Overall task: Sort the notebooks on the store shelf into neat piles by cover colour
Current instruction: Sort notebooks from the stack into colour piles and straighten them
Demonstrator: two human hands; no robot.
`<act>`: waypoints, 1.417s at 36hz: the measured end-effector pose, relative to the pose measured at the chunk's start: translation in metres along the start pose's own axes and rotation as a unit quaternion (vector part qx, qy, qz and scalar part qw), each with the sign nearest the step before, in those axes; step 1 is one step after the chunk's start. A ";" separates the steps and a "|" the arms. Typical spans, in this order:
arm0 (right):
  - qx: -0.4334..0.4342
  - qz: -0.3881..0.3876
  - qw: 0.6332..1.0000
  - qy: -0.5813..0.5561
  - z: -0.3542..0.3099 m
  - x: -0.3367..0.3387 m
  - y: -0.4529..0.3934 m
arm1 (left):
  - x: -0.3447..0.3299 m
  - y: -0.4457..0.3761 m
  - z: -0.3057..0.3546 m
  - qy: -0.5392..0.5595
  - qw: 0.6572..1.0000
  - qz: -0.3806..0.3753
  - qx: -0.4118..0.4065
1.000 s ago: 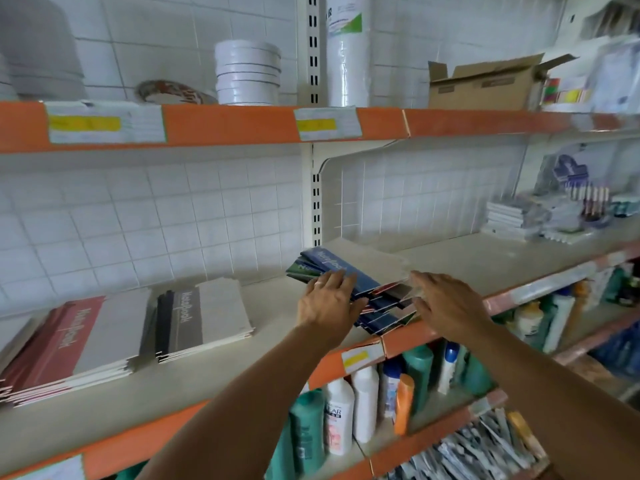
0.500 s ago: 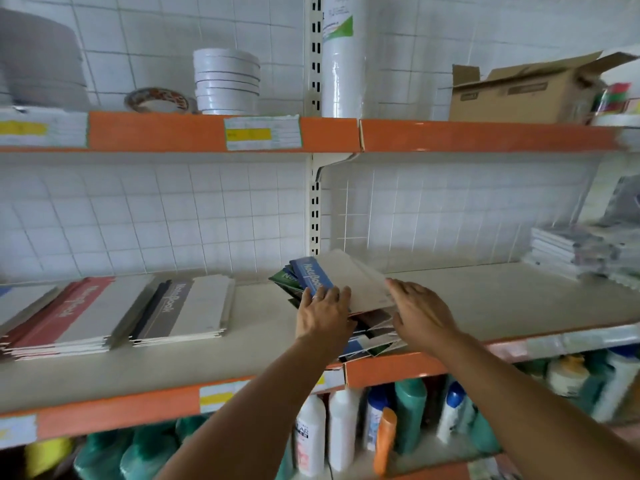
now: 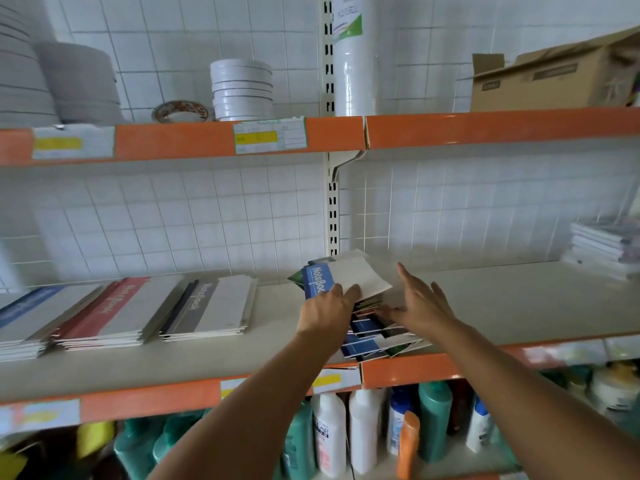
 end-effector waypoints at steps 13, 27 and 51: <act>0.089 0.016 0.978 0.189 -0.025 0.003 0.005 | 0.010 0.012 -0.024 0.065 0.996 0.050 0.020; 0.137 0.029 0.977 0.163 -0.026 -0.004 0.028 | 0.018 0.049 -0.039 0.059 0.997 0.027 0.038; 0.126 -0.057 0.968 0.207 -0.042 0.007 0.037 | 0.025 0.113 -0.107 0.056 0.989 0.075 0.115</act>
Point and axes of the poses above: each hand's wrist, its own y-axis away from the middle knuckle, its own x-axis out of the back of the hand, z = x × y, the point moved 4 cm from there along -y, towards the middle knuckle, and after that the axes turned 5 degrees about y, right-handed, at the moved point
